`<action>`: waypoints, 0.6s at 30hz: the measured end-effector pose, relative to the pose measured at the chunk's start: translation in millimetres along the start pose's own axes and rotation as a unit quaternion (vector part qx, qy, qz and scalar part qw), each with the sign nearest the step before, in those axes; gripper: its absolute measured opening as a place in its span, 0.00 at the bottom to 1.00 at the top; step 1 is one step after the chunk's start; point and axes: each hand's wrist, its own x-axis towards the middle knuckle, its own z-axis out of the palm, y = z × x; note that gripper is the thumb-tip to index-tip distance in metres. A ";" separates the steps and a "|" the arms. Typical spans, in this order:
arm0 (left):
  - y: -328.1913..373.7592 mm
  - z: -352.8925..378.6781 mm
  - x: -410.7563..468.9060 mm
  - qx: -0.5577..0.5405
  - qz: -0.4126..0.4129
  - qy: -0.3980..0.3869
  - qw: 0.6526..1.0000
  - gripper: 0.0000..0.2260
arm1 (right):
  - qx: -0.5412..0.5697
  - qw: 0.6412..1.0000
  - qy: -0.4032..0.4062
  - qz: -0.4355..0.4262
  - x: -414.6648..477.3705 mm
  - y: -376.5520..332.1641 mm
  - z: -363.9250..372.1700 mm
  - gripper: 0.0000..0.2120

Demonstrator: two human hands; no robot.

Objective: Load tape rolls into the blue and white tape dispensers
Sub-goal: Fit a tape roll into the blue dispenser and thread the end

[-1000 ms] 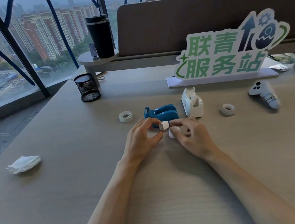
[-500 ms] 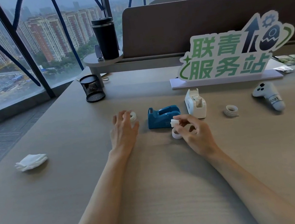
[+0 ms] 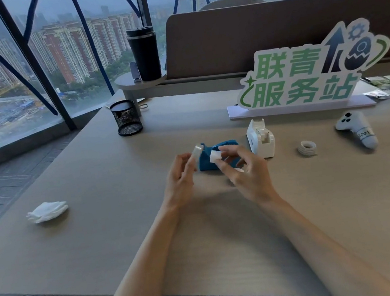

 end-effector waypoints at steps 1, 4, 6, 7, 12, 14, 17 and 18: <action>2.0 5.6 -4.5 -0.021 0.003 -0.031 0.999 0.07 | -0.004 1.000 0.010 -0.005 -0.4 0.8 3.4 0.10; 4.1 13.4 -12.0 -0.034 0.003 -0.087 0.996 0.07 | -0.029 0.999 0.008 -0.031 -5.1 9.7 7.5 0.13; 4.4 12.6 -12.2 -0.026 0.006 -0.096 0.995 0.07 | -0.050 0.997 0.003 -0.057 -6.6 15.8 5.5 0.15; 4.9 12.5 -12.5 -0.017 0.011 -0.101 0.995 0.07 | -0.056 0.996 0.005 -0.062 -6.6 16.9 3.9 0.15; 2.6 13.7 -13.6 0.034 0.028 -0.105 0.994 0.07 | -0.059 0.996 0.025 -0.056 -6.5 12.4 -1.3 0.17; 0.5 13.6 -14.2 0.055 0.028 -0.101 0.993 0.08 | -0.063 0.996 0.029 -0.060 -6.0 12.1 -2.3 0.17; 0.0 14.2 -15.6 0.073 0.030 -0.094 0.992 0.11 | -0.072 0.994 0.032 -0.070 -4.8 14.4 -3.3 0.15; 0.3 14.5 -15.6 0.081 0.033 -0.089 0.992 0.12 | -0.078 0.994 0.030 -0.076 -4.9 15.2 -3.3 0.15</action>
